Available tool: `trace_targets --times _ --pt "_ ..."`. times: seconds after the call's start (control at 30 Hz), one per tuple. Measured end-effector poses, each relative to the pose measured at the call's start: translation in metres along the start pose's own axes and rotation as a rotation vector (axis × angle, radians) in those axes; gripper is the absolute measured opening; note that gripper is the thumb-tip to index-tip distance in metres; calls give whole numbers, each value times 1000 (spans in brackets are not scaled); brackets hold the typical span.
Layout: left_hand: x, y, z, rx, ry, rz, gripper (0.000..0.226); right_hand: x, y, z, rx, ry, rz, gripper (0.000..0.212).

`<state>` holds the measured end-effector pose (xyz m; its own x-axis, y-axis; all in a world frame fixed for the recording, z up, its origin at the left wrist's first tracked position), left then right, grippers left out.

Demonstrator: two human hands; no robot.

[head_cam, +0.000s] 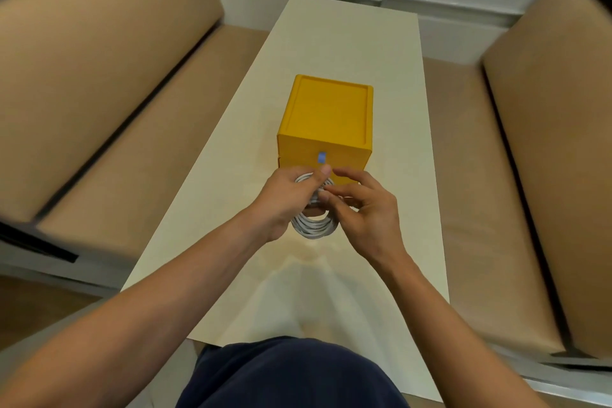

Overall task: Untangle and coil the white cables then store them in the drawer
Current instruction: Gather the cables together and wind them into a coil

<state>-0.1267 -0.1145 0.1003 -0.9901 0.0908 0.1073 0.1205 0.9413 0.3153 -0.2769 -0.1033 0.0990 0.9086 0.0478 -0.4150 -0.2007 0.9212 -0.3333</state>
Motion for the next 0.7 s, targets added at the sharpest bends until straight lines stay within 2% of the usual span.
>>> trace_targets --times 0.23,0.4,0.57,0.63,0.7 --pt "-2 -2 -1 9 -11 1 29 2 -5 -2 127 -87 74 13" --pt "-4 -3 -2 94 -206 -70 30 4 -8 -3 158 -78 20 11" --pt "-7 1 -7 142 -215 -89 29 3 -7 -4 169 -188 -46 12" --pt "-12 2 -9 175 -246 -127 26 1 -4 -2 161 -243 -25 16" --pt "-14 3 -10 173 -176 -135 24 0 -2 -2 154 -241 50 21"
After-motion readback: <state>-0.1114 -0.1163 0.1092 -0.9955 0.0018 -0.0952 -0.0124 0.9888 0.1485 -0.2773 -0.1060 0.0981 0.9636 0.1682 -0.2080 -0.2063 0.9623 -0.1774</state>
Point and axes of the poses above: each hand's wrist, its own y-axis away from the middle knuckle, its own x-axis out of the palm, z = x × y, the point moved 4 cm from there along -y, towards the middle knuckle, and after that the axes turned 4 degrees about z, right-handed, at the moved point
